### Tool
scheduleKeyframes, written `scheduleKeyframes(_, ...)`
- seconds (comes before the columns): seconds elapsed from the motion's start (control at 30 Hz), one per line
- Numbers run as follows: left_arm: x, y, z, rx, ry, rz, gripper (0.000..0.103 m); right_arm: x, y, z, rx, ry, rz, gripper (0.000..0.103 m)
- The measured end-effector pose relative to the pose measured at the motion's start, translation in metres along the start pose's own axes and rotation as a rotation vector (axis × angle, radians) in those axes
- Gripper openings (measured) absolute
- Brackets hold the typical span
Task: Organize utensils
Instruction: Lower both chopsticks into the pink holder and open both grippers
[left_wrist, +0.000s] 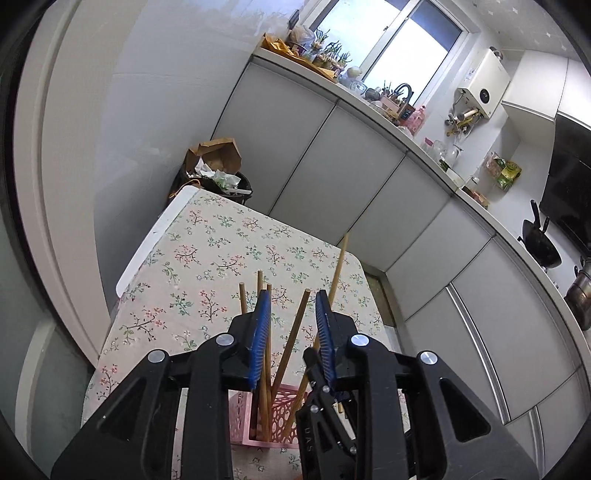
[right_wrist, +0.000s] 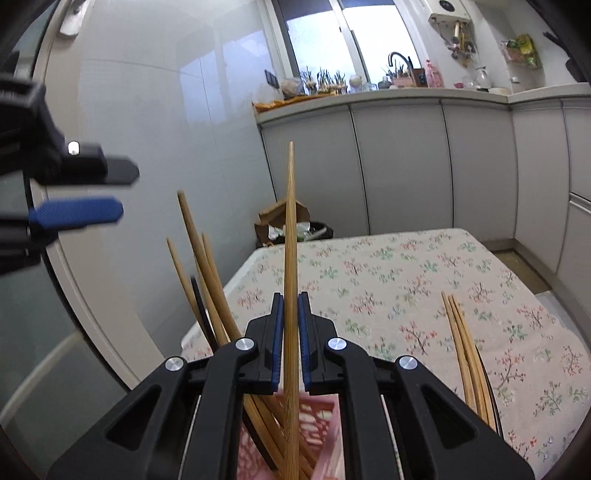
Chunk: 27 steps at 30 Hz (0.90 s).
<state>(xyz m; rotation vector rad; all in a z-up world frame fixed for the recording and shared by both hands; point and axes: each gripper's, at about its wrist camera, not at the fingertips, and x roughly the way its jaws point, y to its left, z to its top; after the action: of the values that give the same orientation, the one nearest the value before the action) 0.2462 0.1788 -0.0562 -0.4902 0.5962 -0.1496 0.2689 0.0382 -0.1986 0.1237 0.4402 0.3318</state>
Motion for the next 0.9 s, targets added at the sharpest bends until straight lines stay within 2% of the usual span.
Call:
scheduleKeyframes(0.13, -0.003, -0.002, 0.002, 0.005, -0.010, -0.010, 0.024, -0.009, -0.007, 0.002, -0.008, 0.024, 0.042, 0.008)
scheduleKeyframes(0.43, -0.007, -0.003, 0.003, 0.001, -0.015, -0.027, 0.024, -0.028, -0.018, 0.010, 0.018, 0.037, 0.079, 0.008)
scheduleKeyframes(0.57, -0.007, -0.003, 0.002, 0.002, -0.012, -0.024, 0.024, -0.032, -0.012, 0.006, -0.017, 0.038, 0.086, 0.008)
scheduleKeyframes(0.9, -0.006, -0.005, 0.002, 0.000, -0.007, -0.031, 0.024, -0.031, -0.015, 0.003, -0.005, 0.047, 0.094, 0.008)
